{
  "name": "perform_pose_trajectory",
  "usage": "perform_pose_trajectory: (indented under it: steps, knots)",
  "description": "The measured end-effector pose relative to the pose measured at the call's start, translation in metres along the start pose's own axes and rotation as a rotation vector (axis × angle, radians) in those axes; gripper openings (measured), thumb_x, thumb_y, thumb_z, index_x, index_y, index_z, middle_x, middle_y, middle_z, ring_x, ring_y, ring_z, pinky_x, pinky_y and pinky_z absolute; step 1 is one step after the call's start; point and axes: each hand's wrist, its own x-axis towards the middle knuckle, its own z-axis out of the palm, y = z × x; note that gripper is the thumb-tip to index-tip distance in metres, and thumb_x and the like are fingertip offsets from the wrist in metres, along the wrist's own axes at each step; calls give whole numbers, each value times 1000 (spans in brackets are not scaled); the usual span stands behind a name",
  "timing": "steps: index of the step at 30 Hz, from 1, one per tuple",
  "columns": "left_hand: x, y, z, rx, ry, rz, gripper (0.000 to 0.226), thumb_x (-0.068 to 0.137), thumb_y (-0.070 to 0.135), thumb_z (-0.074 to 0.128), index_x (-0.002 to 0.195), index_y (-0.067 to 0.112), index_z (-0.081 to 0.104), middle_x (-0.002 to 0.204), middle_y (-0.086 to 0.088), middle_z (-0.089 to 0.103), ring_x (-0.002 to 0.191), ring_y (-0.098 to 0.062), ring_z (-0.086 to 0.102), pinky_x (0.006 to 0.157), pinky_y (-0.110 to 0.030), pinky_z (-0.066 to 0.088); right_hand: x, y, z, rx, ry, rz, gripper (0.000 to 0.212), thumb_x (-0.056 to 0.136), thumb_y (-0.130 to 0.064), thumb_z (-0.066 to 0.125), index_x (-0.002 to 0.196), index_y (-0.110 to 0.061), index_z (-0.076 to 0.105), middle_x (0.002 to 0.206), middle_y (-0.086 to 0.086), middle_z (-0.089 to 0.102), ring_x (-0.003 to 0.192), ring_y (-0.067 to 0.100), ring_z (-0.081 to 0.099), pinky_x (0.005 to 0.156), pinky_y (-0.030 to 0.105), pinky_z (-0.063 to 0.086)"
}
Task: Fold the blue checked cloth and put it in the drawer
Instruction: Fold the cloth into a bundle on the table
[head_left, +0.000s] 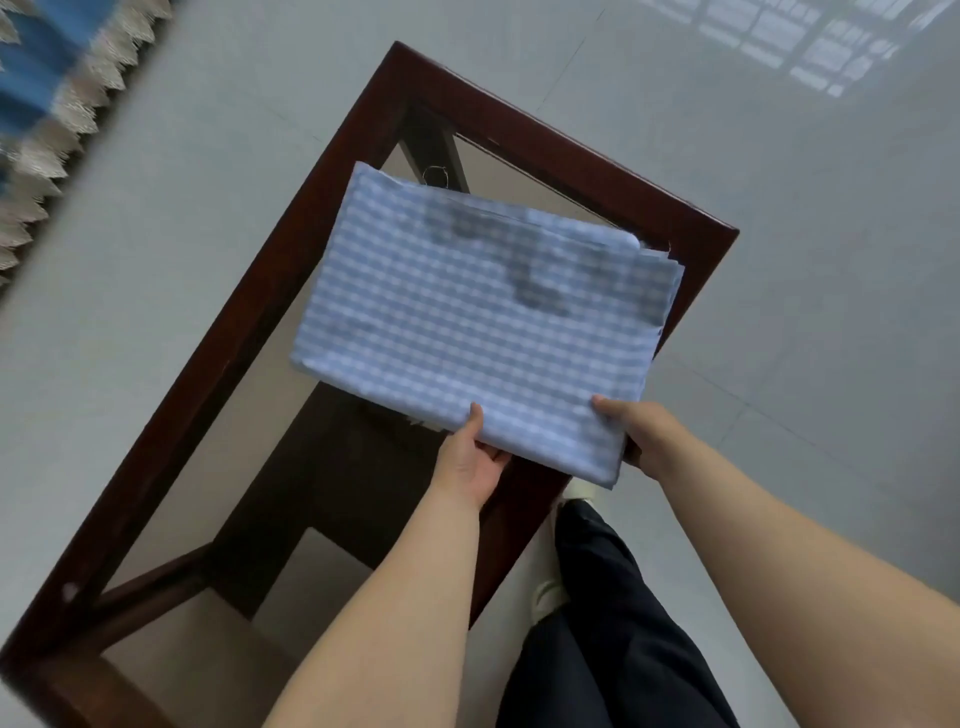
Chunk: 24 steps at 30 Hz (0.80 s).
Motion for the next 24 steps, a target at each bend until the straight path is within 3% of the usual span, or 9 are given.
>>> perform_pose_trajectory:
  steps: [3,7,10,13,17,19,21,24]
  knots:
    - [-14,-34,-28,14,39,49,35,90,20,65,122,11,55,119,-16,66,108,-33,64,96,-51,49,-24,52,-8,76,-107,63,36,84,-21,70,116,-10,59,109,8,70,96,26,67,75,38,54]
    - [-47,-66,-64,97,65,11,21,93,16,60,114,11,61,108,-13,70,98,-29,68,93,-47,52,-59,116,-22,314,-197,25,44,86,-34,64,124,-12,59,120,10,67,110,28,63,91,41,52]
    - [-76,-88,-90,121,92,-128,10,96,11,53,101,9,61,99,-16,68,91,-31,66,91,-47,51,-88,135,-37,541,-117,-63,40,89,-37,59,122,-13,59,113,8,68,104,26,63,86,39,52]
    - [-97,-109,-121,131,126,-199,19,95,7,51,113,6,60,107,-18,68,96,-31,66,97,-46,49,-113,147,-52,639,-52,-23,31,92,-34,57,114,-12,58,108,9,67,100,26,65,80,40,54]
    - [-113,-128,-149,138,181,-275,33,92,4,54,125,3,57,112,-20,67,100,-34,66,97,-49,49,-135,164,-75,576,45,27,20,95,-13,47,114,-10,50,96,10,64,83,23,64,61,38,58]
    - [-119,-136,-154,157,171,-269,34,91,5,57,126,6,58,114,-20,67,101,-35,66,92,-52,51,-139,171,-87,458,91,-5,31,91,-1,43,121,-9,47,103,15,63,85,28,64,56,37,58]
    - [-122,-147,-155,201,157,-210,34,90,6,61,124,9,59,114,-18,68,101,-34,67,89,-52,53,-140,175,-98,308,174,-89,34,90,-1,43,122,-8,51,105,16,62,88,32,62,61,38,56]
    - [-127,-174,-140,225,112,-127,38,88,5,64,125,14,59,115,-14,69,104,-32,67,91,-51,52,-139,179,-124,212,272,-229,22,92,-10,45,108,-15,59,87,10,59,82,29,57,69,41,53]
